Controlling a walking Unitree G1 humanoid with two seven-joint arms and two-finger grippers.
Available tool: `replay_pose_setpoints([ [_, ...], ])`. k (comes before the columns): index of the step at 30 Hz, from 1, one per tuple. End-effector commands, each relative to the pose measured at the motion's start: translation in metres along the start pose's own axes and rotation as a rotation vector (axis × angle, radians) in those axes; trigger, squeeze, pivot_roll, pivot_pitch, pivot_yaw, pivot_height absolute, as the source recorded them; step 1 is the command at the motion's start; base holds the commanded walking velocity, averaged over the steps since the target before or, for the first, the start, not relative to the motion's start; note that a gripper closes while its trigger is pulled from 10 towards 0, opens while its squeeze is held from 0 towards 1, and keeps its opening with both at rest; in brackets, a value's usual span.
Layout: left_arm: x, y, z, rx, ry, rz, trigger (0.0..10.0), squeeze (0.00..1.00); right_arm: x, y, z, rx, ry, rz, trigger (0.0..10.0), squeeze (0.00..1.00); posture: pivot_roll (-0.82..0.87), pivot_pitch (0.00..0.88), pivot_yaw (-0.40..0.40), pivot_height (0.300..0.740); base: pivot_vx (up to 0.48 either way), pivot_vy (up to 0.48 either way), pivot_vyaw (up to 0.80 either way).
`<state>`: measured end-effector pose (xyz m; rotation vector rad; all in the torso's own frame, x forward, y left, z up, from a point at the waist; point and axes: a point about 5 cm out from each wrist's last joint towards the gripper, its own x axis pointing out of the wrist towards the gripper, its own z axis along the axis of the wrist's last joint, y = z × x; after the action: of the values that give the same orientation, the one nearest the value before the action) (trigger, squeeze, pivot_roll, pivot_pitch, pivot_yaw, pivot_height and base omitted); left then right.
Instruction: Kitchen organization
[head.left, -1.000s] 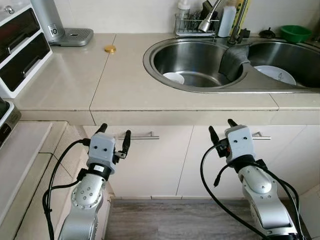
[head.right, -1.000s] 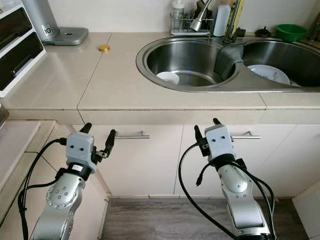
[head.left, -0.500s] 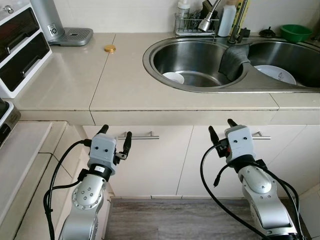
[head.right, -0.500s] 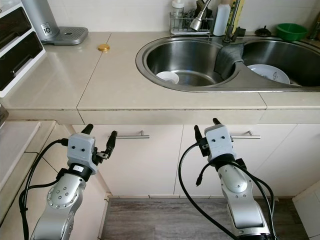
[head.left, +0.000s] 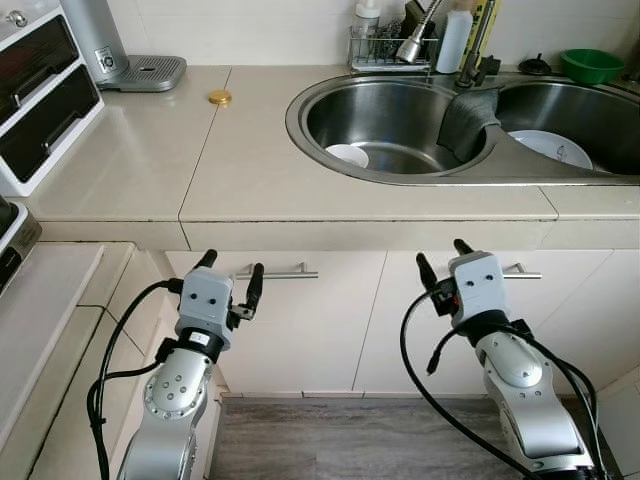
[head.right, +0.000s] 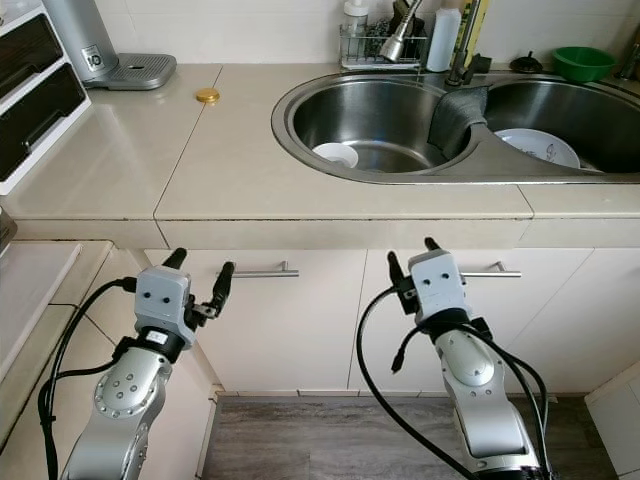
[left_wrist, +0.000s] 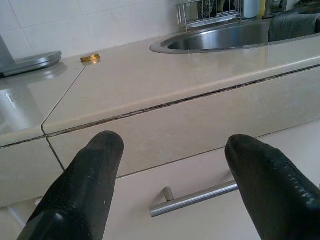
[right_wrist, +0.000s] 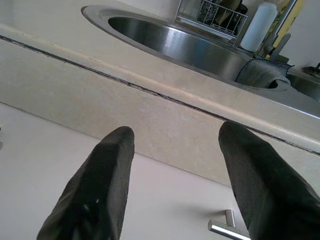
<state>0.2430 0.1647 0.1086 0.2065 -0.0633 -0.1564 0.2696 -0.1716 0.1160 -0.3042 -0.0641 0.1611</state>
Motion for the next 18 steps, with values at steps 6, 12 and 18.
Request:
replay_pose_setpoints([
  [6, 0.001, 0.000, 0.000, 0.004, -0.005, -0.002, 10.0, 0.00, 0.000, 0.002, 0.001, 0.010, -0.013, 0.008, 10.0, 0.00, -0.03, 0.000, -0.013, 0.740, 0.000, 0.000, 0.00],
  [12, -0.001, 0.002, 0.000, 0.014, -0.003, 0.010, 10.0, 0.00, -0.005, 0.002, 0.004, -0.021, -0.010, 0.034, 10.0, 0.00, -0.02, 0.002, -0.017, 0.740, 0.000, 0.000, 0.00],
  [18, -0.017, 0.003, 0.000, 0.048, 0.031, -0.026, 10.0, 0.00, -0.029, 0.006, 0.002, -0.035, 0.027, 0.101, 10.0, 0.00, -0.03, 0.009, -0.022, 0.740, 0.000, 0.000, 0.00],
])
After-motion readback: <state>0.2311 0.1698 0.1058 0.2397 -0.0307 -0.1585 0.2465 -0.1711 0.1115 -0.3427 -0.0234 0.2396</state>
